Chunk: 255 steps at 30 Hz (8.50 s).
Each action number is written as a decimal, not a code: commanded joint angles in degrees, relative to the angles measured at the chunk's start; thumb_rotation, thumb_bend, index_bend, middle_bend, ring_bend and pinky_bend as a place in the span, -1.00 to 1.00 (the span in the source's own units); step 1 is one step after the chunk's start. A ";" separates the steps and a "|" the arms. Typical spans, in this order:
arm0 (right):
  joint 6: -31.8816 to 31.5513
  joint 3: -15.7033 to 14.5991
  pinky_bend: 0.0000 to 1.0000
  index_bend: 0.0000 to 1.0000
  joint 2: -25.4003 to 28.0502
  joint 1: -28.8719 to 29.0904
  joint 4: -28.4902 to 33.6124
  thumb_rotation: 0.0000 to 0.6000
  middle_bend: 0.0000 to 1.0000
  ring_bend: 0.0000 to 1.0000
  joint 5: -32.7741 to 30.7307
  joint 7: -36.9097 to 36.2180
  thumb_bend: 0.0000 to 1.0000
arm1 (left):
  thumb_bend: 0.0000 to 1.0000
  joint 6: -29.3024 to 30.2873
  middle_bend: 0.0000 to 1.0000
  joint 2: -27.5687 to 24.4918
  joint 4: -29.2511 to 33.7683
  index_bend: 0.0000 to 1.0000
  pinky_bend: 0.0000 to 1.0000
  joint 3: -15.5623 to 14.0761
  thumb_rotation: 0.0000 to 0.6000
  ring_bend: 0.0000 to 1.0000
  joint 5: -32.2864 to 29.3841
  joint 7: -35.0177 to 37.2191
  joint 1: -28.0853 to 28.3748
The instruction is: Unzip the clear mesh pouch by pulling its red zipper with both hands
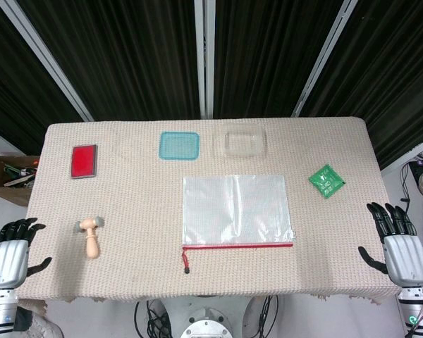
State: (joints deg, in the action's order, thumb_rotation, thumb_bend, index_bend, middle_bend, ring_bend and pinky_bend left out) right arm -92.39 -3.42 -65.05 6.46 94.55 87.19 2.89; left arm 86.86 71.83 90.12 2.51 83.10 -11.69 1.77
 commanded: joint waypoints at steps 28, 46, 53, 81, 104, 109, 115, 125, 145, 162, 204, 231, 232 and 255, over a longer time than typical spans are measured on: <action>42.04 7.56 -1.00 -0.18 -28.31 36.49 -10.77 1.00 -0.63 -1.00 18.76 8.12 -0.53 | -0.82 0.54 -0.64 -0.18 -1.45 -0.43 -0.68 -1.33 1.00 -0.69 -0.05 3.42 -1.45; 44.43 5.84 -1.00 -0.16 -43.13 45.05 -25.48 1.00 -0.64 -1.00 18.25 9.12 -0.32 | -0.82 -1.73 -0.65 0.72 -5.57 -0.43 -0.68 -0.83 1.00 -0.69 -1.89 7.45 -1.26; 42.98 4.89 -1.00 -0.12 -44.39 46.02 -27.94 1.00 -0.63 -1.00 17.76 8.27 -0.32 | -0.82 -1.83 -0.65 0.78 -6.07 -0.43 -0.68 -0.72 1.00 -0.69 -2.02 8.22 -1.33; 36.67 3.03 -1.00 0.49 -45.08 47.84 -29.47 1.00 -0.48 -1.00 17.28 5.59 -0.02 | -0.82 -3.59 -0.65 0.51 -5.70 -0.44 -0.68 -0.72 1.00 -0.69 -1.08 8.95 -0.08; 23.77 9.77 -1.00 0.84 -35.13 49.33 -19.37 1.00 -0.35 -0.97 19.54 3.01 0.06 | -0.82 -18.88 -0.70 12.90 -18.46 -0.44 -0.69 1.78 1.00 -0.73 13.23 45.16 23.71; 23.62 10.00 -1.00 0.85 -34.97 49.57 -19.07 1.00 -0.35 -0.97 19.14 3.02 0.06 | -0.80 -17.48 -0.71 15.65 -21.31 -0.40 -0.69 1.06 1.00 -0.74 15.18 50.02 26.36; 23.19 10.03 -1.00 0.85 -34.89 49.48 -19.43 1.00 -0.35 -0.97 18.65 2.91 0.07 | -0.79 -15.53 -0.71 16.95 -22.05 -0.37 -0.70 -0.98 1.00 -0.74 17.46 52.38 27.91; 22.04 9.82 -1.00 0.85 -35.23 49.51 -19.68 1.00 -0.35 -0.97 18.57 1.82 0.07 | -0.73 -13.60 -0.71 19.27 -22.03 -0.32 -0.70 -2.63 1.00 -0.74 19.20 57.81 31.13; 17.58 9.49 -1.00 0.86 -36.11 49.02 -21.28 1.00 -0.35 -0.97 20.03 -0.29 0.10 | -0.54 -10.48 -0.70 23.60 -25.55 -0.14 -0.69 -3.85 1.00 -0.74 17.11 70.31 33.49; 16.42 9.73 -1.00 0.86 -37.07 48.96 -23.26 1.00 -0.35 -0.97 19.40 -2.37 0.10 | -0.47 -9.69 -0.68 26.19 -27.20 -0.03 -0.69 -5.22 1.00 -0.74 17.36 72.79 35.08; 14.01 9.05 -1.00 0.87 -37.57 48.19 -25.21 1.00 -0.35 -0.97 19.19 -4.02 0.10 | -0.19 -9.17 -0.59 27.97 -28.97 0.28 -0.69 -6.74 1.00 -0.74 15.72 77.79 35.52; 4.28 5.56 -1.00 0.89 -39.42 40.96 -30.37 1.00 -0.35 -0.97 22.44 -1.79 0.10 | -0.14 -6.55 -0.56 27.78 -27.72 0.35 -0.69 -6.54 1.00 -0.74 14.17 104.27 34.56; 4.27 5.57 -1.00 0.89 -39.46 40.90 -30.51 1.00 -0.35 -0.97 22.47 -1.68 0.10 | -0.14 -6.50 -0.56 27.75 -27.72 0.36 -0.69 -6.53 1.00 -0.74 14.19 104.99 34.58; 3.00 6.24 -1.00 0.89 -39.58 38.60 -32.30 1.00 -0.35 -0.97 21.10 -2.49 0.09 | -0.13 -5.25 -0.55 27.20 -27.57 0.40 -0.70 -6.22 1.00 -0.74 14.21 111.43 34.35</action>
State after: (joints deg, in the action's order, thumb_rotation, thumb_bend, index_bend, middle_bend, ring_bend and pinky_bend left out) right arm -89.35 2.85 -104.67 45.11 62.25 108.33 0.41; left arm 81.51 99.07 62.57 -3.83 97.40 99.50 36.15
